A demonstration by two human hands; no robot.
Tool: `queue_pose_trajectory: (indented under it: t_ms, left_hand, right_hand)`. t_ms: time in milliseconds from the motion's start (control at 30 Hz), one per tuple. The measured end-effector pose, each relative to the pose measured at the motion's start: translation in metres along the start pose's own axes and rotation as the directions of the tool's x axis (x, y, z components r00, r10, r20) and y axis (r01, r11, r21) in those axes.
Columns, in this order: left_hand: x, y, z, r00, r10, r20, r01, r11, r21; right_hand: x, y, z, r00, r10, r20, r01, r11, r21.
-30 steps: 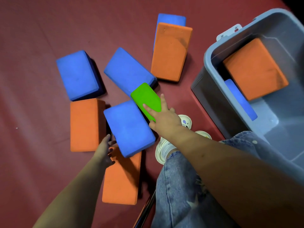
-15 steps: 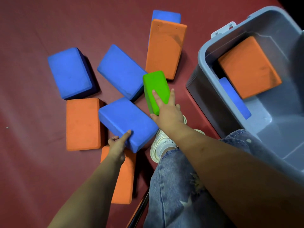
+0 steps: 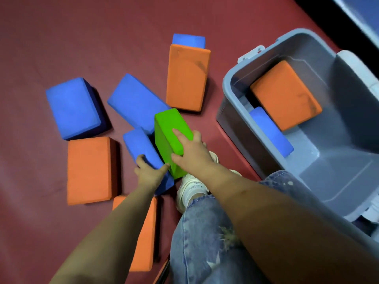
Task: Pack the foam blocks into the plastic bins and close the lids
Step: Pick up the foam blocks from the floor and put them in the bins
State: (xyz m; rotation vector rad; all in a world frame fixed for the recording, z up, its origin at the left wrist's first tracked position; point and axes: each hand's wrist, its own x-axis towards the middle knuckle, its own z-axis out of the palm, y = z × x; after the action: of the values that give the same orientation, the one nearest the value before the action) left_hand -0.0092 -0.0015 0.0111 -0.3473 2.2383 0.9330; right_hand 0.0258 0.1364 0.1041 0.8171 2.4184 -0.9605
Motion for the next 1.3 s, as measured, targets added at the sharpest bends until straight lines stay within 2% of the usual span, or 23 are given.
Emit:
queue_pose_trajectory:
  t_ms: [133,233,400,533,633,833,933,1067,1167,1300]
  left_hand:
    - [-0.005,-0.010,0.011,0.992,-0.044,-0.120,0.053,0.996,0.072]
    - [-0.007,-0.009,0.011,0.990,-0.051,-0.135,0.067,0.991,0.114]
    - [-0.002,0.004,-0.014,0.973,-0.075,-0.219,0.073,0.997,-0.017]
    - [-0.028,0.014,-0.044,0.972,0.004,-0.234,-0.036,0.991,-0.132]
    - [-0.059,0.038,-0.062,0.954,0.143,-0.265,-0.190,0.968,-0.162]
    - [-0.145,0.119,-0.069,0.840,0.462,-0.284,-0.519,0.836,-0.175]
    - [-0.189,0.158,-0.059,0.785,0.567,-0.249,-0.615,0.762,-0.203]
    - [-0.240,0.204,-0.025,0.717,0.682,-0.145,-0.696,0.689,-0.201]
    - [-0.273,0.231,0.017,0.721,0.692,-0.029,-0.677,0.695,-0.240]
    - [-0.297,0.248,0.070,0.752,0.655,0.072,-0.621,0.740,-0.258]
  right_hand:
    - [0.004,0.010,-0.006,0.999,0.030,-0.013,-0.030,0.999,0.030]
    - [0.009,0.013,-0.012,0.999,0.015,-0.044,-0.013,0.998,0.053]
    - [0.009,0.016,-0.024,0.995,-0.001,-0.104,0.009,0.997,0.079]
    - [-0.008,0.006,-0.046,0.988,-0.053,-0.147,0.060,0.997,0.042]
    - [-0.032,-0.004,-0.072,0.967,-0.100,-0.234,0.112,0.993,0.039]
    - [-0.096,0.018,-0.128,0.866,-0.196,-0.461,0.221,0.975,0.000]
    - [-0.135,0.037,-0.161,0.780,-0.190,-0.597,0.227,0.974,-0.013]
    - [-0.190,0.080,-0.201,0.698,-0.129,-0.704,0.135,0.990,-0.047]
    - [-0.222,0.120,-0.217,0.685,-0.026,-0.728,0.008,1.000,-0.028]
    - [-0.246,0.163,-0.225,0.716,0.095,-0.691,-0.105,0.994,0.028]
